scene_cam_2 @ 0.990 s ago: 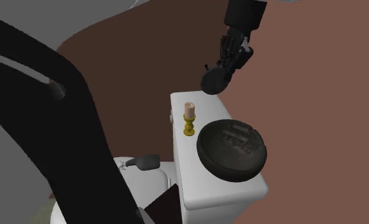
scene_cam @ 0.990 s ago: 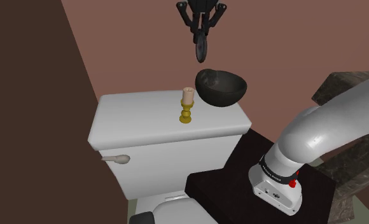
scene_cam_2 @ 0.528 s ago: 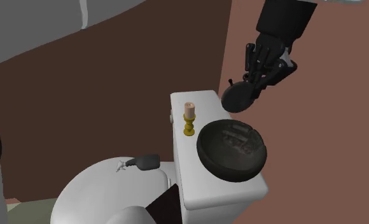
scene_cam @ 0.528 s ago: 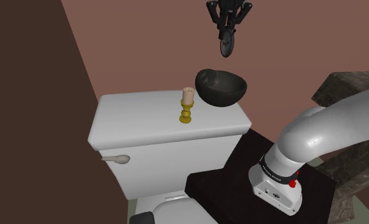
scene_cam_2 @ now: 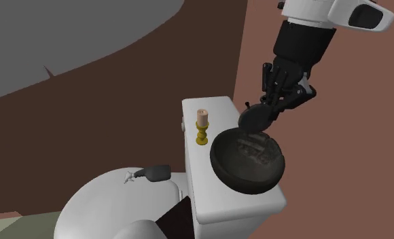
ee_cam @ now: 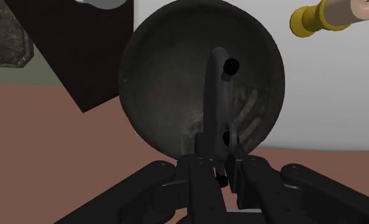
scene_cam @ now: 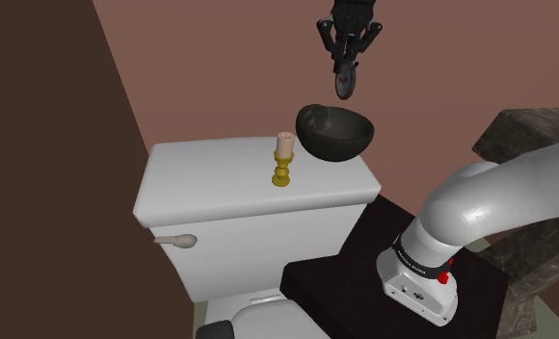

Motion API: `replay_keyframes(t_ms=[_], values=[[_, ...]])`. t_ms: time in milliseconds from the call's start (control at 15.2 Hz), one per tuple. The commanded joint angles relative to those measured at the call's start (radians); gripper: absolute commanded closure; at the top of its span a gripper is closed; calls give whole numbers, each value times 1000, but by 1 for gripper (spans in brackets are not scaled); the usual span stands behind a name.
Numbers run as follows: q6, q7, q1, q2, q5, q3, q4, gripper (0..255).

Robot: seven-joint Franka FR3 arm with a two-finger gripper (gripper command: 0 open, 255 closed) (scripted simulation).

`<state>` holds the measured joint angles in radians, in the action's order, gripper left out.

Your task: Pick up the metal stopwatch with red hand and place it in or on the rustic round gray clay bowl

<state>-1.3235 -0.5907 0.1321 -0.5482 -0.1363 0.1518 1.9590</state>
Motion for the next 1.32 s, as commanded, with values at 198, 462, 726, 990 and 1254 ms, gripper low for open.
replay_keyframes(t_ms=[198,462,726,990,1254], values=[[-58,6,1,-17,-4,-1,96,255],[-103,10,0,-32,-7,1,157,255],[-103,10,0,-32,-7,1,157,255],[-103,10,0,-32,-7,1,157,255],[-102,9,0,-34,-8,2,158,0]])
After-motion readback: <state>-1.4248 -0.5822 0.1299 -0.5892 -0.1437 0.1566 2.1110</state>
